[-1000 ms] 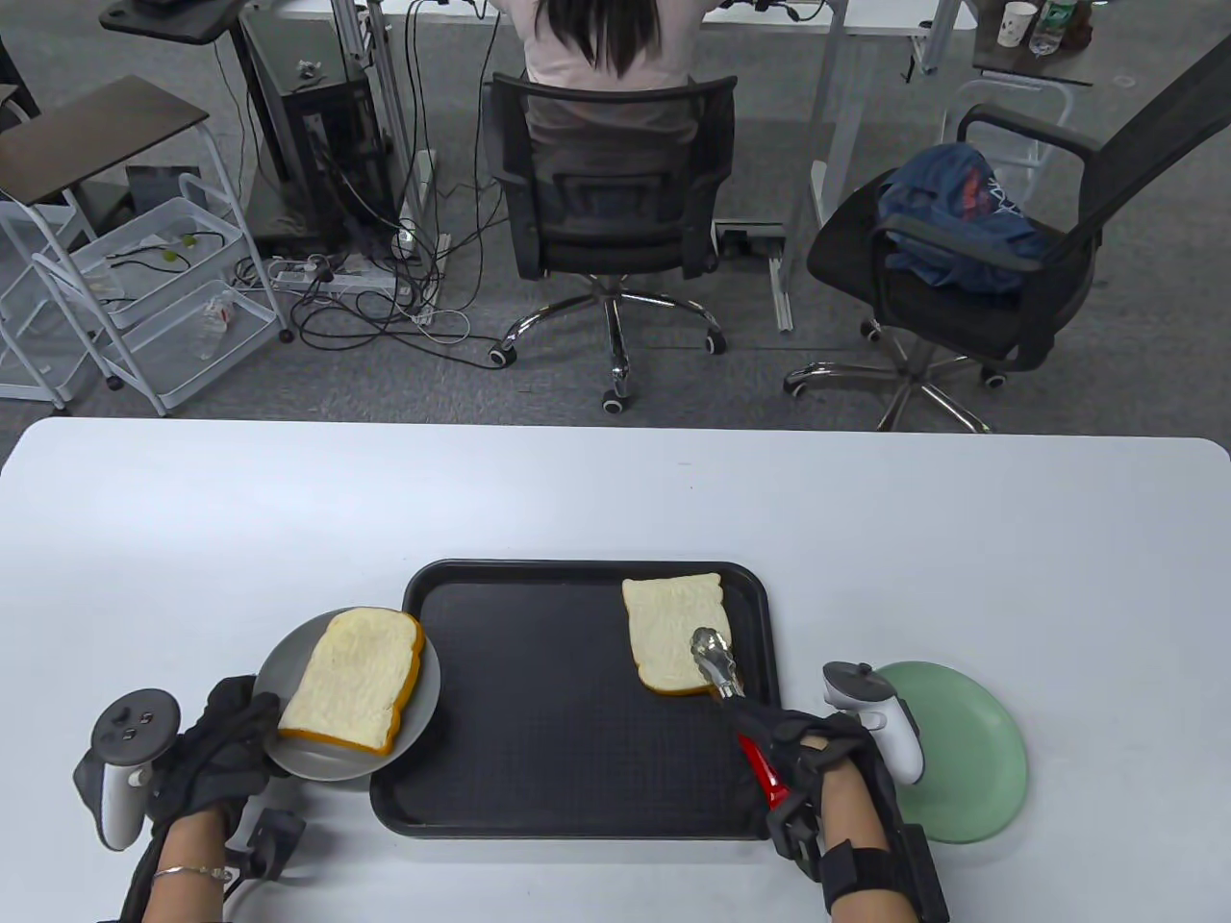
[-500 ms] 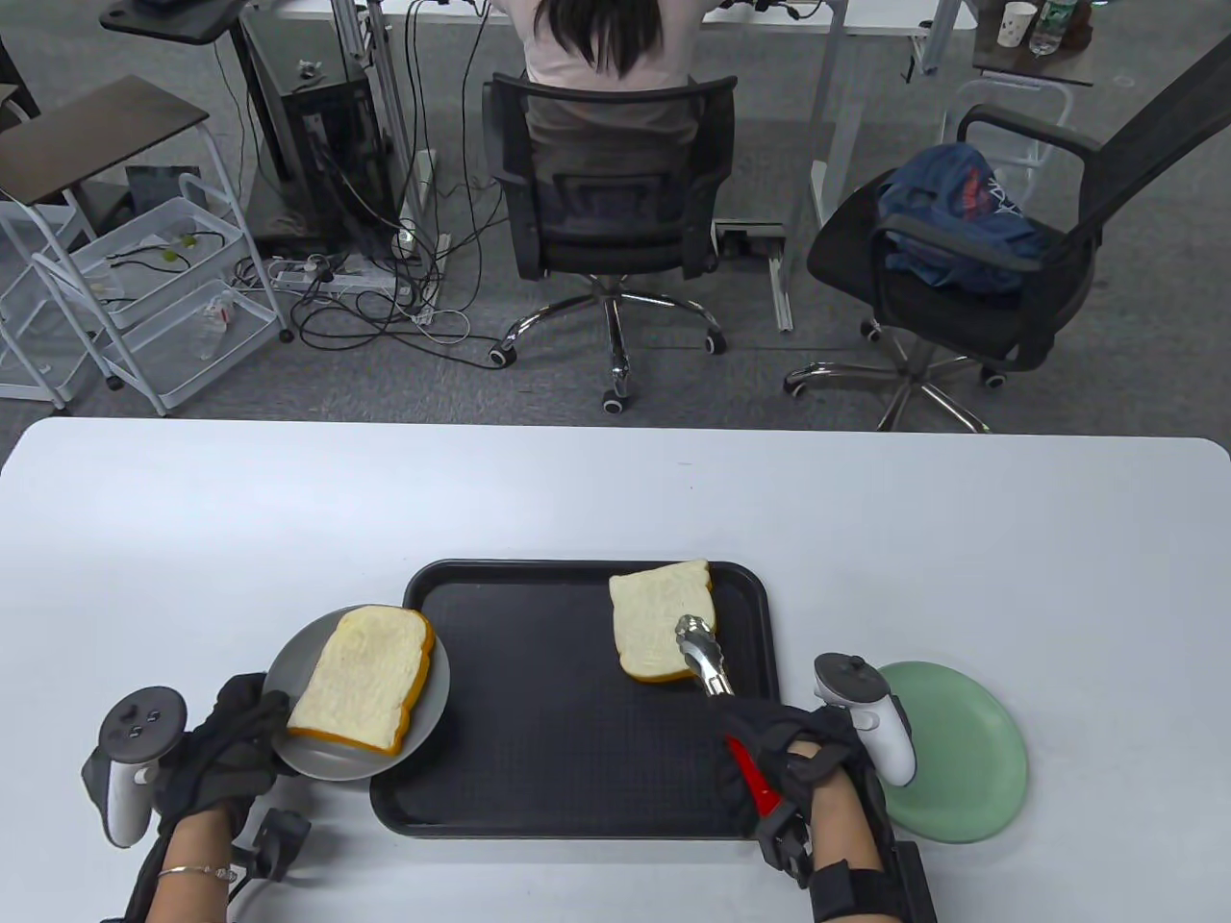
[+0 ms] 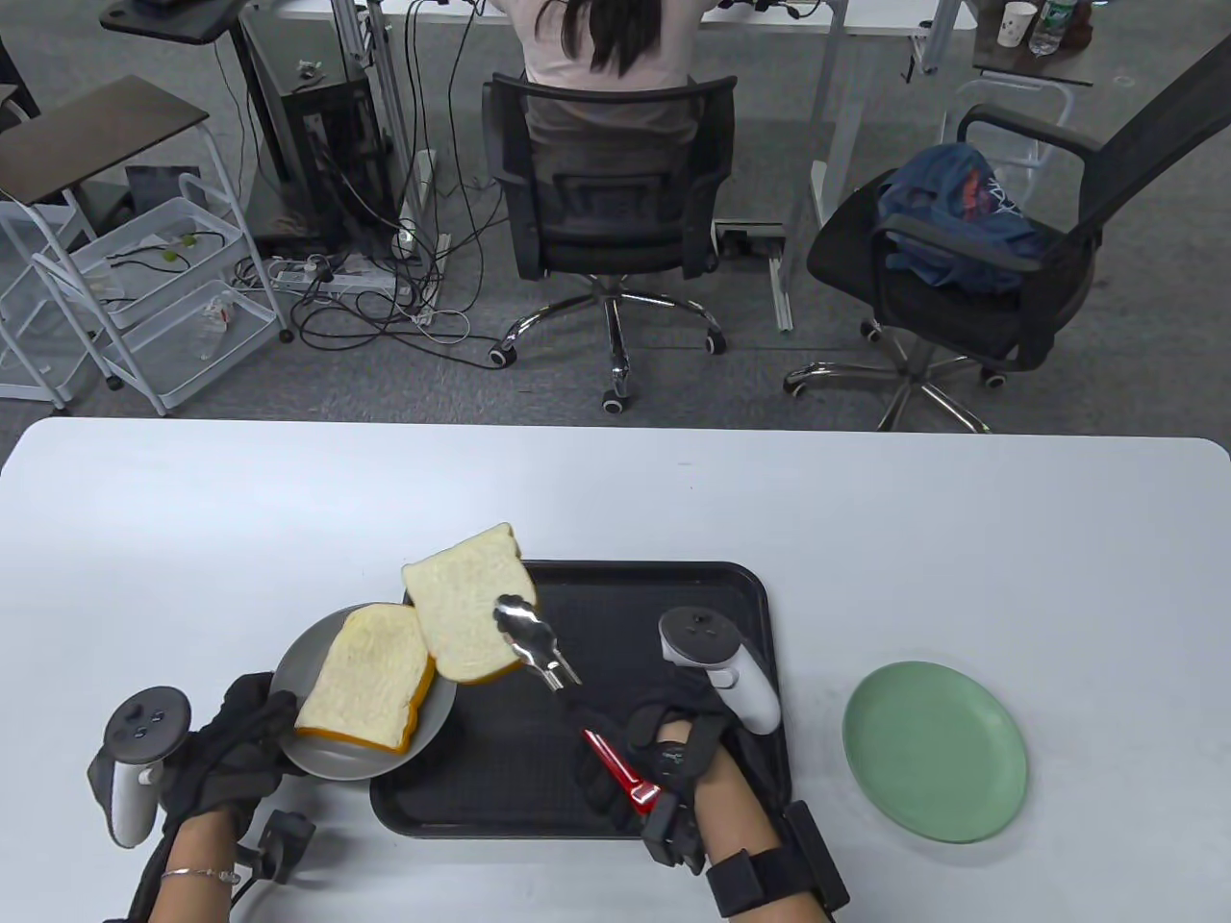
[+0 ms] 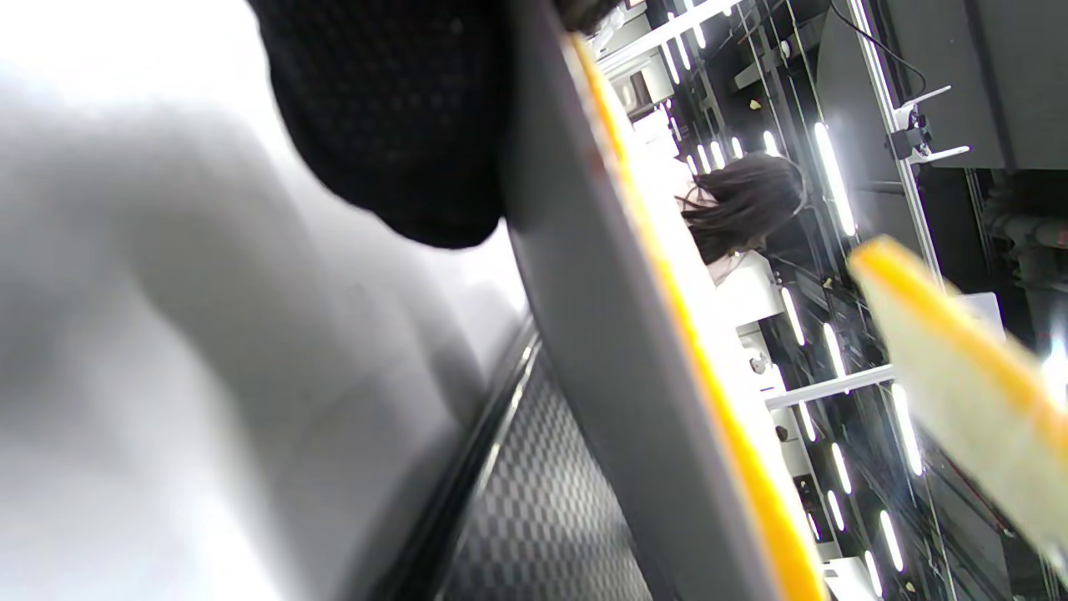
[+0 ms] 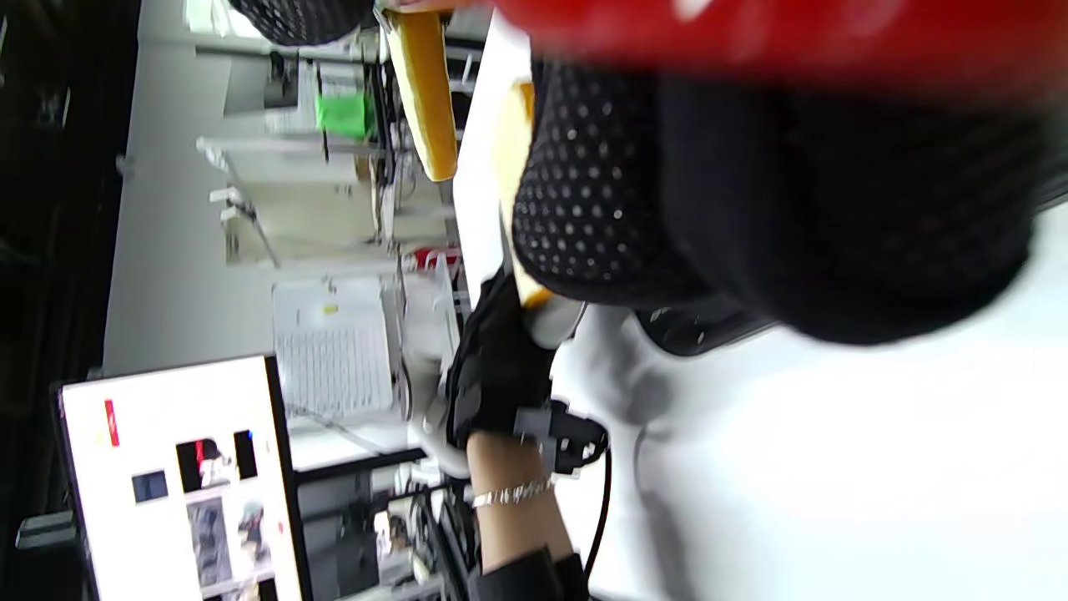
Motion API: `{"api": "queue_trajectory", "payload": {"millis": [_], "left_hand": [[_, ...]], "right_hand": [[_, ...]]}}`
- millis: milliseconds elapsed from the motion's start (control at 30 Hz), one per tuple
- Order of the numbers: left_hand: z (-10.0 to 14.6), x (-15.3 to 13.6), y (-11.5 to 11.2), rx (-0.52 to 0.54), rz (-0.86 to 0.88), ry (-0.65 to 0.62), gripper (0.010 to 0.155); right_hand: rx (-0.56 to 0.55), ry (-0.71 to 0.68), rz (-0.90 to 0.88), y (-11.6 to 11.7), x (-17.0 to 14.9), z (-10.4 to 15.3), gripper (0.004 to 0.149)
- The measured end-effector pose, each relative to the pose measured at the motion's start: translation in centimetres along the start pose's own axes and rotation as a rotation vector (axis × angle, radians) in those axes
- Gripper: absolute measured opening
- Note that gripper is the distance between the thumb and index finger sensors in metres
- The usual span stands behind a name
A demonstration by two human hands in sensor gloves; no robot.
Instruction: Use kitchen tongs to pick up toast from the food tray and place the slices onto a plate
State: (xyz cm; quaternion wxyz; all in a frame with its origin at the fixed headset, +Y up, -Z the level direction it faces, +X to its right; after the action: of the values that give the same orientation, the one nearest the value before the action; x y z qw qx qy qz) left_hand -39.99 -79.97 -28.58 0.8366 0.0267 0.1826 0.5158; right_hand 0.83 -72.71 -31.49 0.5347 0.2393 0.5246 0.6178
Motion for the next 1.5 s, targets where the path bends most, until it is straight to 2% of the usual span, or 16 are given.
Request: {"api": "queue_trajectory", "payload": {"millis": [167,267,333,433,833,1000,1267,1500], "left_hand": [[0.0,0.0,0.0,0.000,0.001,-0.002,0.054],[0.0,0.0,0.0,0.006,0.003,-0.005,0.054],[0.0,0.2,-0.1,-0.006,0.007,-0.018,0.053],[0.1,0.3,-0.2,-0.023,0.042,-0.024,0.053],[0.2,0.2,-0.3,-0.025,0.052,-0.022,0.053],[0.1,-0.2,0.0,-0.018,0.077,0.000,0.054],[0.2,0.0,-0.4,-0.035,0.076,-0.009,0.054],[0.3,0.0,-0.8,-0.053,0.057,-0.011,0.054]], "right_hand": [[0.105,0.026,0.030,1.9,0.0,-3.4,0.072],[0.160,0.072,0.050,2.8,-0.9,-4.7,0.072],[0.157,0.108,0.060,3.0,-1.3,-5.2,0.072],[0.147,0.141,0.053,2.9,-2.0,-5.6,0.073],[0.153,0.127,-0.004,2.8,-2.5,-5.0,0.079],[0.131,0.113,-0.014,2.4,-2.3,-3.6,0.085],[0.025,-0.003,-0.016,1.1,-1.8,1.3,0.094],[-0.231,-0.096,-0.002,-1.1,-2.5,7.3,0.097]]}}
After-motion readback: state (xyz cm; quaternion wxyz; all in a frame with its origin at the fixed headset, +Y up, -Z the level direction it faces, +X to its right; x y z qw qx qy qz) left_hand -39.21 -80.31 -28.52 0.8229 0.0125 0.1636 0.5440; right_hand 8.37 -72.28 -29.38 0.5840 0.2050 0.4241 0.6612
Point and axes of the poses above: the tracker on the back of each hand, its own x axis roughly to the thumb side, its own z axis roughly from the fingertips to the wrist, y = z × x, the point moved 1 cm from there along -z, roughly from the wrist to the fingertips, and after that the axes turned 15 degrees about x, right-handed, at the moved point
